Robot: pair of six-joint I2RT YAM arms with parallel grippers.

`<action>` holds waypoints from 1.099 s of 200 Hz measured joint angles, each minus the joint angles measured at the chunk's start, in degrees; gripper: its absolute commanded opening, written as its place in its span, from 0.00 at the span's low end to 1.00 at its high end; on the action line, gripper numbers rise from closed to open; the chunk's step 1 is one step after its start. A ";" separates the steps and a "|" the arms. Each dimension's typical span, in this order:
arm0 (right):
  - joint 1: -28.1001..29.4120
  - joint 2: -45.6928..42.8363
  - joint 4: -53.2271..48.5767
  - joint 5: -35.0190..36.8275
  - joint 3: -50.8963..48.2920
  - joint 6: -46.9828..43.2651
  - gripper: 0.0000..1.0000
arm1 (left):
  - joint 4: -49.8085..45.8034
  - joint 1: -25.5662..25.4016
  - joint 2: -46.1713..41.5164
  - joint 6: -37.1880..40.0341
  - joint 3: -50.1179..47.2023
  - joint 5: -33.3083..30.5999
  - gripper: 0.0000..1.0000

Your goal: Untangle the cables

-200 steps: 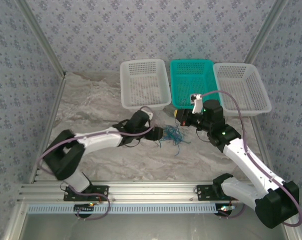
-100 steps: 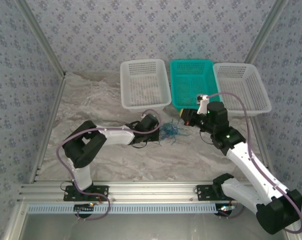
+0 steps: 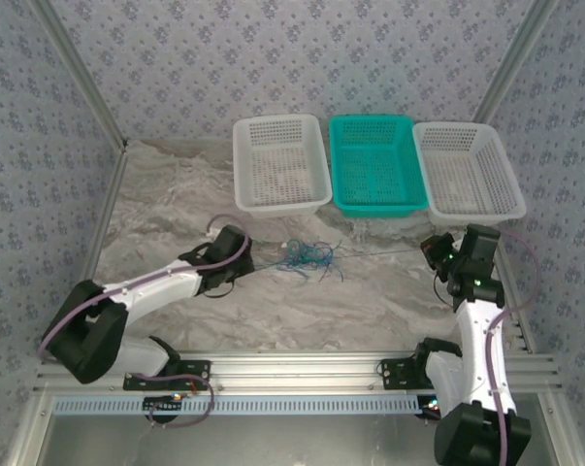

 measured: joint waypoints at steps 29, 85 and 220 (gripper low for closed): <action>0.26 -0.07 0.17 -0.46 -0.96 0.98 0.00 | -3.98 4.07 -4.66 0.98 -3.02 -0.59 0.00; 25.16 7.39 4.79 10.82 -5.86 0.13 0.60 | 0.11 2.99 -10.10 7.04 -4.57 6.36 0.00; 59.58 27.87 28.98 7.13 6.67 -34.21 0.82 | 5.88 -2.93 -14.95 15.52 1.03 13.00 0.00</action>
